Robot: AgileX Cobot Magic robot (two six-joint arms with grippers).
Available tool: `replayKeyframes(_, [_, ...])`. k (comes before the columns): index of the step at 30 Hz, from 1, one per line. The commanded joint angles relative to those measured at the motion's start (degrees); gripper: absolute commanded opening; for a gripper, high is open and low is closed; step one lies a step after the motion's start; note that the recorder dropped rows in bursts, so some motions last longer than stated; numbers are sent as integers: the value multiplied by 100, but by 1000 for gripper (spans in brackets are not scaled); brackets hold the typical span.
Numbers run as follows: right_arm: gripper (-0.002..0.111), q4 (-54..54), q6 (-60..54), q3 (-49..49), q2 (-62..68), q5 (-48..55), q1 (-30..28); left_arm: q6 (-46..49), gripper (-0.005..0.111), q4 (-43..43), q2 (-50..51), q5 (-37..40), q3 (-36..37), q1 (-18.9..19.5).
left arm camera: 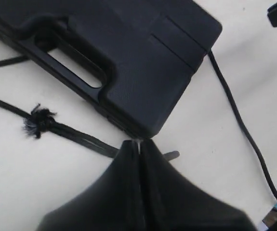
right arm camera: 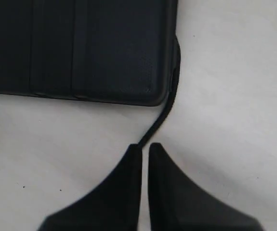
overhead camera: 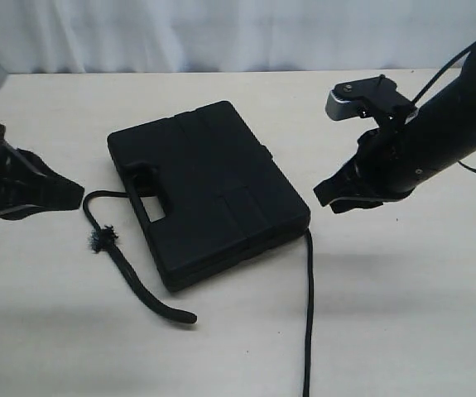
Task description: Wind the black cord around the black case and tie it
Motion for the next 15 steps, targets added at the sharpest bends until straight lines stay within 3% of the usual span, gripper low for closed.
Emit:
replayKeyframes(1, [4,171,-166,-35,-45,23,-15,63,11,-192,1061,204,-367,-47])
replayKeyframes(7, [4,171,-169,-22,-45,237,-15,63,38,11,2303,51,-867,-47])
replayKeyframes(10, [4,171,-169,-22,-45,259,-15,63,48,158,2666,-686,-896,-47])
replayKeyframes(12, [4,171,-169,-22,-45,233,-15,-295,51,116,2885,-1178,-896,-47])
replayKeyframes(15, [4,171,-169,-22,-45,140,-15,-456,51,-625,3122,-1681,-896,-47])
